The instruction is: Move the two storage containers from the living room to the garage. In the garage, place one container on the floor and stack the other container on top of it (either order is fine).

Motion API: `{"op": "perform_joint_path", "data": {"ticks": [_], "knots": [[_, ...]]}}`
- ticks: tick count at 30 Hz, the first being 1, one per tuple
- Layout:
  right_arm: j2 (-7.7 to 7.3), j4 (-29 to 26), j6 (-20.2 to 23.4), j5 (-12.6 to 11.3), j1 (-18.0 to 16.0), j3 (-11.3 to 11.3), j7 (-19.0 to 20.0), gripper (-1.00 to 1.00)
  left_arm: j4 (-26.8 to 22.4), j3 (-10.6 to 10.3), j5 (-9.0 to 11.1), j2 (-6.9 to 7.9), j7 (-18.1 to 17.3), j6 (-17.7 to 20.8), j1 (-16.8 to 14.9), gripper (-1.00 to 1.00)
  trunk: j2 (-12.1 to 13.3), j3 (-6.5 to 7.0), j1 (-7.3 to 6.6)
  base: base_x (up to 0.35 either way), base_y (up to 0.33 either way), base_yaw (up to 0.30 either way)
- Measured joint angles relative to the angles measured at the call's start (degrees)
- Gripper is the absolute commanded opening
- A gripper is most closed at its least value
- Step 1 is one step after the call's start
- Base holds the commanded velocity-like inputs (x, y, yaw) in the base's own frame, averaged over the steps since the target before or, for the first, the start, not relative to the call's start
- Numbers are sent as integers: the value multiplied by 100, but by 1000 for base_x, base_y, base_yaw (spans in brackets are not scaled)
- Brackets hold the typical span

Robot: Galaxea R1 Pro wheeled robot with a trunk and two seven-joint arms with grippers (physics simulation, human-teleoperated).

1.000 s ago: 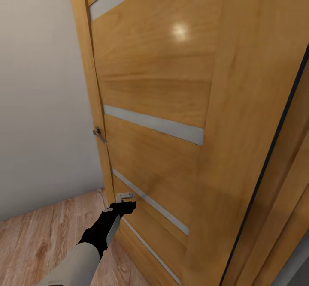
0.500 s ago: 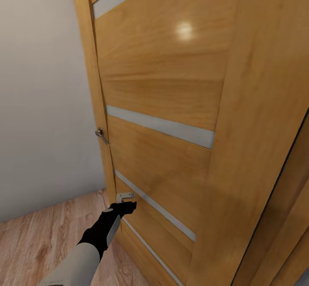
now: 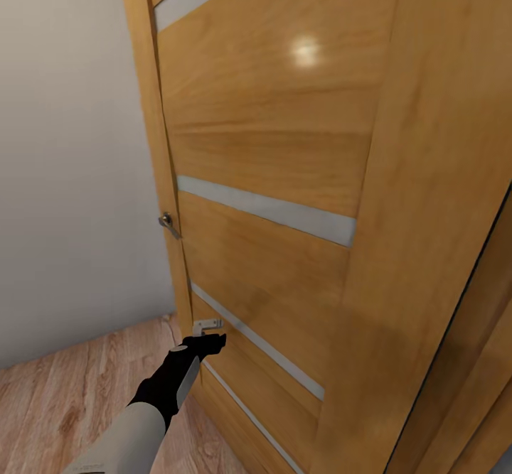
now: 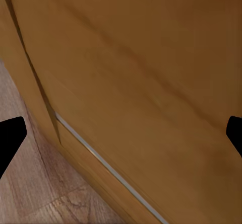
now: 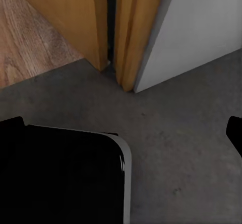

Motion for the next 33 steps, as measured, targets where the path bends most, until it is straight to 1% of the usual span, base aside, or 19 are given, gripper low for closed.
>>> {"op": "perform_joint_path", "data": {"ticks": [9,22,23,26,33], "knots": [[0,0,1,1,0,0,1,100,1,-2,0,0,-2,1,1,100,0,0,-2,219,0,0],[0,0,0,1,0,0,1,100,-6,4,3,0,-1,1,0,100,0,0,0,16,0,-2],[0,0,-5,1,0,0,1,100,-5,3,2,0,-1,0,0,100,0,0,0,0,0,-115],[0,-1,-30,1,1,10,1,100,-10,23,-84,5,32,3,-4,100,0,1,0,0,0,-203],[0,32,-30,-65,6,8,7,100,-5,27,-84,39,28,2,-3,100,0,16,0,0,0,-264]]}}
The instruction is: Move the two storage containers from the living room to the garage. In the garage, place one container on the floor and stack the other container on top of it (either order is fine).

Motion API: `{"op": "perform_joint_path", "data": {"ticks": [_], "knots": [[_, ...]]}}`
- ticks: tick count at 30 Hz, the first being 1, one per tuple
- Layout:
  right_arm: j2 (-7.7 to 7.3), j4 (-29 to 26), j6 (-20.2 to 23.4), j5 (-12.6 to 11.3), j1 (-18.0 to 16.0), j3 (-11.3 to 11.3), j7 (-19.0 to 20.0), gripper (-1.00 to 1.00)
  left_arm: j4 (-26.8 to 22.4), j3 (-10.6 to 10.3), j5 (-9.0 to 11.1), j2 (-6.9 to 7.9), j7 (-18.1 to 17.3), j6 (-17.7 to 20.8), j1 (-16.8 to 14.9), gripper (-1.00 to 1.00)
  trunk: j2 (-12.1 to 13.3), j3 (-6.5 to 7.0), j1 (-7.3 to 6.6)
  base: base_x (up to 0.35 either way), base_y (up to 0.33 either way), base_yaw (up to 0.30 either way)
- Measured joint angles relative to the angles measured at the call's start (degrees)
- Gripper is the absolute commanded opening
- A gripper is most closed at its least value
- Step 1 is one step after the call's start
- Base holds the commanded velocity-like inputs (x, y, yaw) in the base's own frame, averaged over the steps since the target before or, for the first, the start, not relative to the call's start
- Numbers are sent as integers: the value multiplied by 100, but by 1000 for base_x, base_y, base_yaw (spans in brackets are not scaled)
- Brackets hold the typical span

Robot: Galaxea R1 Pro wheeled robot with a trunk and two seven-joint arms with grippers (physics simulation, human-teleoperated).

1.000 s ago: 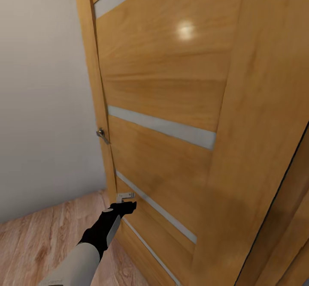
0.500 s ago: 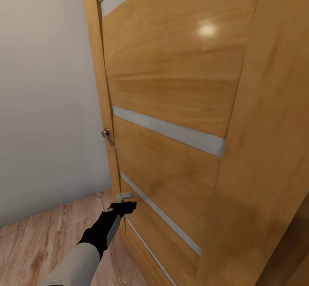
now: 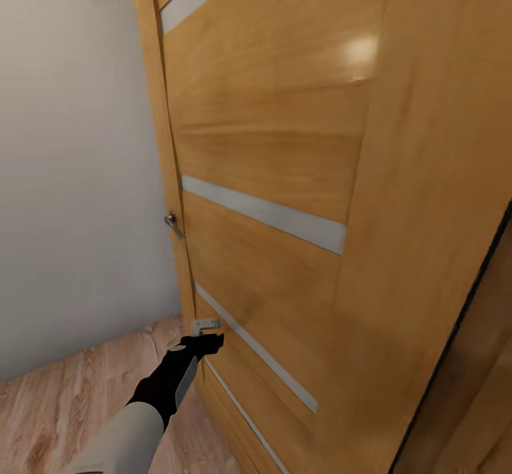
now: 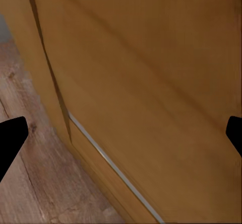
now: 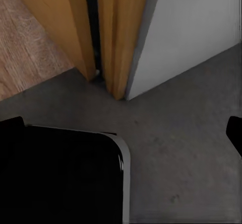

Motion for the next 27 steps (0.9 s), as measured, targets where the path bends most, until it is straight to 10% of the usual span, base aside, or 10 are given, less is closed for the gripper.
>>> {"op": "perform_joint_path", "data": {"ticks": [27], "knots": [[0,3,22,9,18,15,5,100,-4,3,-4,-19,0,2,1,100,0,14,0,0,0,-98]]}}
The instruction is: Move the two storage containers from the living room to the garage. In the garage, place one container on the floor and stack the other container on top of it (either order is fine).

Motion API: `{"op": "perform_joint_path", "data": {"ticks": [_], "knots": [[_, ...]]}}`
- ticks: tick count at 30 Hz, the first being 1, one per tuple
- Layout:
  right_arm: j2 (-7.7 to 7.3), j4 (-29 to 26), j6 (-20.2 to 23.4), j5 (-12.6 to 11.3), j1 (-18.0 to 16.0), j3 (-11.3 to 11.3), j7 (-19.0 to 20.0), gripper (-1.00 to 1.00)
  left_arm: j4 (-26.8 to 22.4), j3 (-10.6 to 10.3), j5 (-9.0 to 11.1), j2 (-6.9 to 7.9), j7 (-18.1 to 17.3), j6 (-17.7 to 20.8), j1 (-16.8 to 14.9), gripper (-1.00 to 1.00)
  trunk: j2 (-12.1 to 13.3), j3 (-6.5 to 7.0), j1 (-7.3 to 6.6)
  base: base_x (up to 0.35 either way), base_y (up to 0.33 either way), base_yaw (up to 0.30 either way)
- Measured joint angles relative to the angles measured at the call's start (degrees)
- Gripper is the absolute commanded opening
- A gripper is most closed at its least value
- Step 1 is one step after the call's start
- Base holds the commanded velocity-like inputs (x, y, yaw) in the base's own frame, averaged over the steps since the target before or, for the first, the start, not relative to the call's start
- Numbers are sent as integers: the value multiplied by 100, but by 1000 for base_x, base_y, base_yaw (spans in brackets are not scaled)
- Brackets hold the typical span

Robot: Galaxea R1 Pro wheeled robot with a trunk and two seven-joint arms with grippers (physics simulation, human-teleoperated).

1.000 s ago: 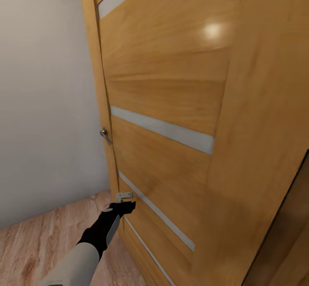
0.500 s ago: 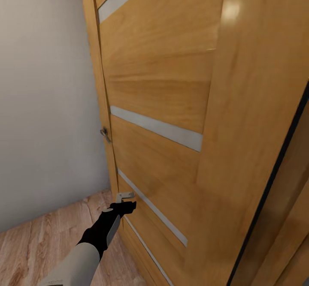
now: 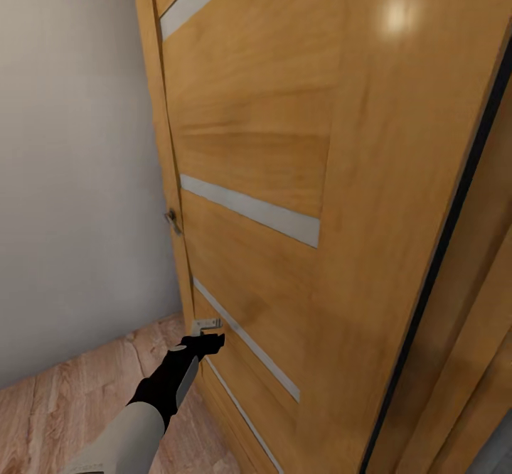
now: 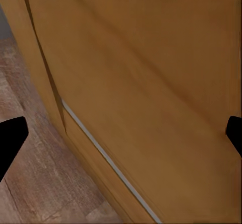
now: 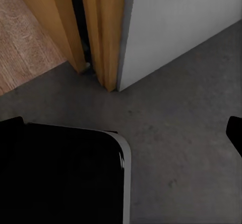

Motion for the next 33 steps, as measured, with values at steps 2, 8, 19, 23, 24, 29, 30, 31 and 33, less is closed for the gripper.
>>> {"op": "perform_joint_path", "data": {"ticks": [2,8,19,23,24,29,30,31,33], "knots": [[0,0,10,1,0,2,-2,100,0,-5,17,-16,0,-1,0,100,0,0,0,0,0,-6],[0,0,24,6,0,2,-8,100,2,-6,26,-16,-5,-2,0,100,0,0,0,0,0,-1],[0,-2,26,9,-1,8,-3,100,-5,-1,7,95,0,-2,-3,100,-1,1,0,0,0,-145],[0,-1,26,12,-1,9,-3,100,-1,-1,4,138,-1,0,-1,100,0,0,0,0,0,-152],[0,-1,25,14,-3,9,-3,100,0,-1,2,130,-1,0,-1,100,0,0,0,0,0,-49],[0,0,25,17,-4,9,-3,100,1,-2,9,118,-1,-1,0,100,0,0,0,0,0,-17],[0,0,25,17,-5,9,-3,100,1,-2,7,117,-1,-1,0,100,0,0,0,0,0,-3],[0,0,25,17,-4,9,-3,100,1,-2,7,117,-1,-1,0,100,0,0,0,0,0,-2],[0,0,25,17,-2,8,-3,100,2,-2,6,117,-1,-1,0,100,0,0,0,0,0,-1]]}}
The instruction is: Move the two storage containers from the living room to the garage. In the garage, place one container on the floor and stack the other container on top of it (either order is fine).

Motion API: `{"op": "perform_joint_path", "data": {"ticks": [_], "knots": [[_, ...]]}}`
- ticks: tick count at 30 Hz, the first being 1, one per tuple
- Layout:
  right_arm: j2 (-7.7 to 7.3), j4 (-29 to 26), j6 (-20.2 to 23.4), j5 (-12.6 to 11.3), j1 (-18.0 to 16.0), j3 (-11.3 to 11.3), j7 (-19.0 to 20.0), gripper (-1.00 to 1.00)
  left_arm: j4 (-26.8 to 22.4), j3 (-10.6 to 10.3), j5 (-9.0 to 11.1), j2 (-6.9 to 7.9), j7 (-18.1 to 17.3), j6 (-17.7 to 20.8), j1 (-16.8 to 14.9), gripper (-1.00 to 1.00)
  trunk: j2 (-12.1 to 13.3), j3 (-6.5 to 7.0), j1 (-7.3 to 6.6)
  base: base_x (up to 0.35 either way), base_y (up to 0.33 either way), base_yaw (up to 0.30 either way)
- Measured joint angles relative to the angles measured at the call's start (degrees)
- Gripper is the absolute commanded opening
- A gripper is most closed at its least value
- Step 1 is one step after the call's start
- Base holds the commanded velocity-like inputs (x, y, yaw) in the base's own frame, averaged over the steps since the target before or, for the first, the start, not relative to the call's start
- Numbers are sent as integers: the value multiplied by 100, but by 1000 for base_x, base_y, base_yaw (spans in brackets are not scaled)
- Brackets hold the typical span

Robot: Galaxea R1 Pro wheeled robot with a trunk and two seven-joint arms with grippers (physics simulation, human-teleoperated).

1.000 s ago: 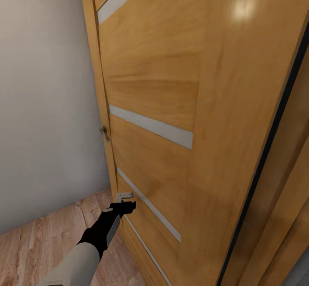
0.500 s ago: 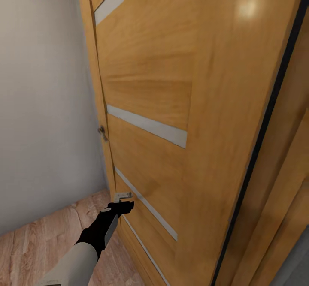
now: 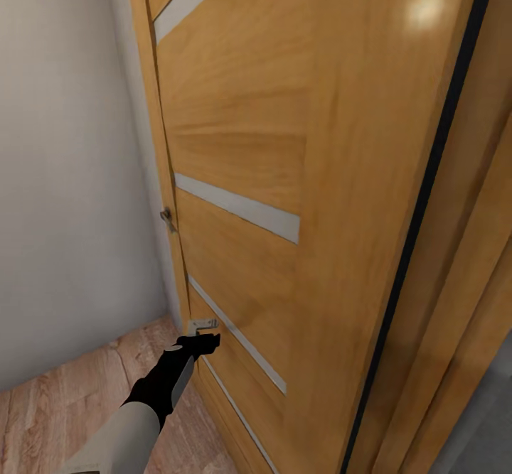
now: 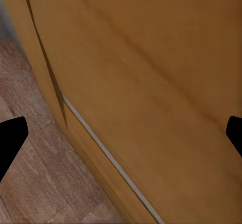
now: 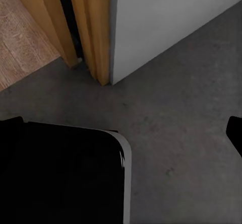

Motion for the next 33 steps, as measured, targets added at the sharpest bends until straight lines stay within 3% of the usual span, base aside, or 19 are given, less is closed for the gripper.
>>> {"op": "perform_joint_path", "data": {"ticks": [14,22,33], "knots": [[0,0,0,0,-3,0,0,100,-1,0,-3,0,0,0,0,100,0,0,0,0,0,-12],[0,-8,-3,2,-2,-3,0,100,13,-15,22,323,10,-2,1,100,-2,-2,-1,0,0,-194],[0,-9,-9,6,-4,-4,0,100,9,-11,16,347,6,1,2,100,-1,-1,-1,0,0,-16]]}}
